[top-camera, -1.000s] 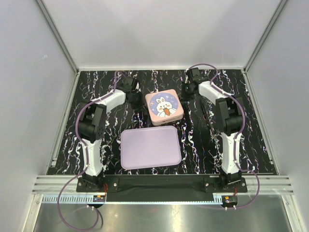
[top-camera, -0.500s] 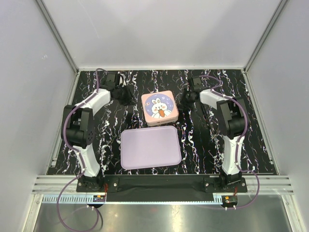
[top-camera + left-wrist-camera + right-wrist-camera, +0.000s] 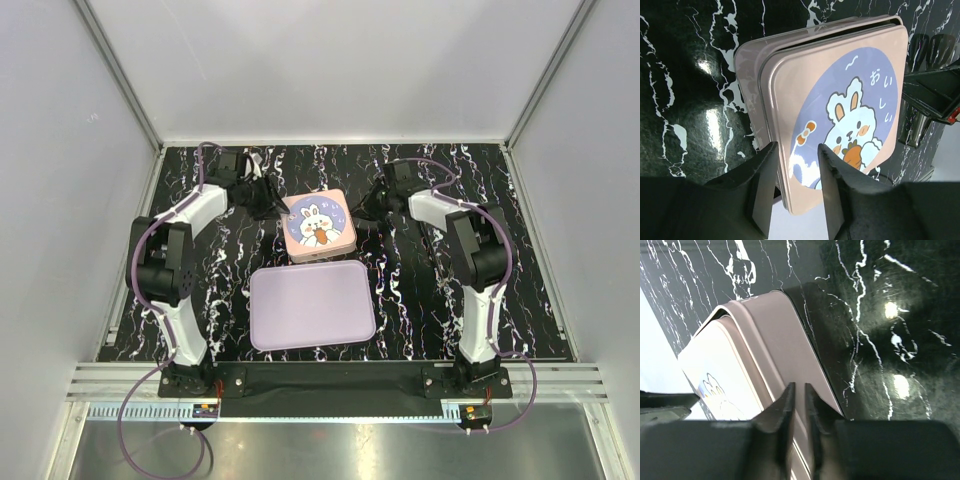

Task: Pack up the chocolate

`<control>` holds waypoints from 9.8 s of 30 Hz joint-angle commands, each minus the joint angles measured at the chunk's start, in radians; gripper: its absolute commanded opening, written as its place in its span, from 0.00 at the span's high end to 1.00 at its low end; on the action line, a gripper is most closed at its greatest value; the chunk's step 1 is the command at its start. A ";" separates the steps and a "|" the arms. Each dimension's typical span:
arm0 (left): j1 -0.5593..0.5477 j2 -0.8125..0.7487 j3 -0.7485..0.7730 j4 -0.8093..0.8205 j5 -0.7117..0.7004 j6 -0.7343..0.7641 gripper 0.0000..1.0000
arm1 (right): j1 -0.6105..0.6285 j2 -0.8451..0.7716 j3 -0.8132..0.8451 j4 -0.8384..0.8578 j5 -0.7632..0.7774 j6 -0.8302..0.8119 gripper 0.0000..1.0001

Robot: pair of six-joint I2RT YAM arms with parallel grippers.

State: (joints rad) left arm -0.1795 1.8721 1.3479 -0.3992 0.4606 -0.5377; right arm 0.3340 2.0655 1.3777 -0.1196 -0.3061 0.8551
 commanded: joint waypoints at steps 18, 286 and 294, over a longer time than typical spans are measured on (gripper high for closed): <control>0.043 0.163 0.252 -0.021 0.046 0.084 0.50 | -0.046 -0.445 -0.387 0.101 -0.100 0.146 0.55; 0.005 0.176 0.198 0.065 0.156 0.024 0.78 | 0.007 -0.070 0.156 -0.095 -0.105 -0.396 0.69; 0.002 0.186 0.215 0.063 0.158 0.024 0.78 | 0.004 -0.079 0.155 -0.097 -0.093 -0.395 0.69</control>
State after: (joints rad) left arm -0.1623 2.0506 1.5070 -0.3717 0.5804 -0.5064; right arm 0.3374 2.0609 1.5288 -0.2737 -0.3859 0.4496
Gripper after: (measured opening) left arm 0.242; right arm 0.309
